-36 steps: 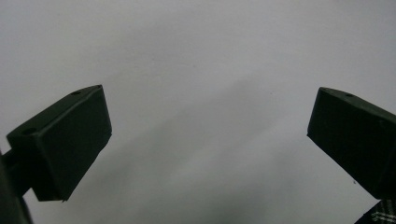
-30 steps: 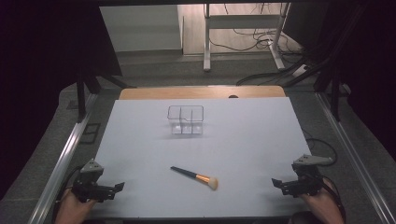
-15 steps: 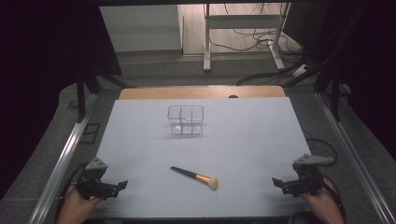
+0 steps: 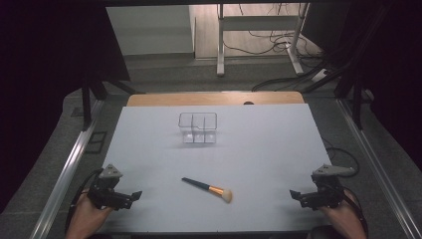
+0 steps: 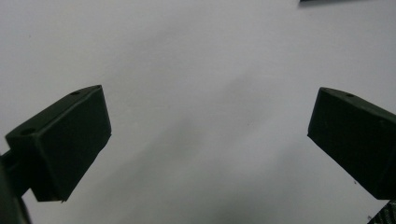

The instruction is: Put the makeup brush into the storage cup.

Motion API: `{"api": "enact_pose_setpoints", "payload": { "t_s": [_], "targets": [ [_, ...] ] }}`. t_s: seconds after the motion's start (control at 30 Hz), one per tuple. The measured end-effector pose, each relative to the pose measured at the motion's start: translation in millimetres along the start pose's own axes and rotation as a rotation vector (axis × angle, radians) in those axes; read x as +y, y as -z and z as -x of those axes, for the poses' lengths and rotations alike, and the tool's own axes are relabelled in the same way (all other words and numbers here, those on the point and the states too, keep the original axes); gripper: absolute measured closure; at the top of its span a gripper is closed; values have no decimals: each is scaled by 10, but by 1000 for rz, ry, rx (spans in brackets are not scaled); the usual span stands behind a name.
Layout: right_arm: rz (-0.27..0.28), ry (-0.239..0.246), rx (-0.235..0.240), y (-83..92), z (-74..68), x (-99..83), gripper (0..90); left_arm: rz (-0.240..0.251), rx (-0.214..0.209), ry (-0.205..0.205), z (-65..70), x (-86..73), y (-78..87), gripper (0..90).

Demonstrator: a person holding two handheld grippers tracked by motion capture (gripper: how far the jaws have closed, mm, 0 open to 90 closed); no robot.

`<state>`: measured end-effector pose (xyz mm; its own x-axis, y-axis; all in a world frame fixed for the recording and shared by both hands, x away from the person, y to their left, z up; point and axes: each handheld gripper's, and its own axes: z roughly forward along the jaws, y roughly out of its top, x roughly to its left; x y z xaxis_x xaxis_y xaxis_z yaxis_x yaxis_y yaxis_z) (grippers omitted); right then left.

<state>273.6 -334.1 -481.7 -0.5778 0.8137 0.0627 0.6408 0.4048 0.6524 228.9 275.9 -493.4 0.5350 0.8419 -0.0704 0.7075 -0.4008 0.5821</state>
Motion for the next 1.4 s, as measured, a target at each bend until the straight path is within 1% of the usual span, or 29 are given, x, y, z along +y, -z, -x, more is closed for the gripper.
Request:
{"api": "enact_pose_setpoints", "payload": {
  "t_s": [0.1, 0.13, 0.4, 0.53, 0.57, 0.6, 0.67, 1.0, 1.1, 1.2, 1.33, 1.4],
  "targets": [
    [-1, 0, -1, -4, -2, 0, 0, -3, 0, -7, 8, 14, -10, 0],
    [-2, 0, 0, -5, -3, 1, 0, -9, 0, -17, 13, 24, -16, 0],
    [-5, 5, -1, -12, -4, 1, 0, -8, -4, -23, 27, 75, -30, 0],
    [-5, 4, -1, -15, -5, 1, 0, -8, -11, -32, 55, 122, -50, 0],
    [-4, 4, 0, -15, -4, 1, 0, -8, -15, -43, 74, 146, -59, 0],
    [-4, 4, 0, -15, -4, 1, 0, -8, -15, -43, 74, 146, -59, 0],
    [-5, 6, 0, -16, -5, 1, 0, -12, -22, -56, 99, 182, -75, 0],
    [-9, 3, 1, -19, -1, 0, 0, -22, -38, -73, 152, 287, -128, 0],
    [-9, 2, 0, -20, -1, 0, 0, -21, -52, -84, 164, 323, -130, 0],
    [-10, 3, 0, -20, -1, 1, 0, -20, -58, -82, 172, 342, -129, 0],
    [-12, 2, 1, -25, -3, 0, 0, -28, -65, -104, 208, 390, -139, 0],
    [-15, 0, 3, -26, -6, 0, 0, -26, -66, -104, 217, 400, -143, 0]
  ]
}}
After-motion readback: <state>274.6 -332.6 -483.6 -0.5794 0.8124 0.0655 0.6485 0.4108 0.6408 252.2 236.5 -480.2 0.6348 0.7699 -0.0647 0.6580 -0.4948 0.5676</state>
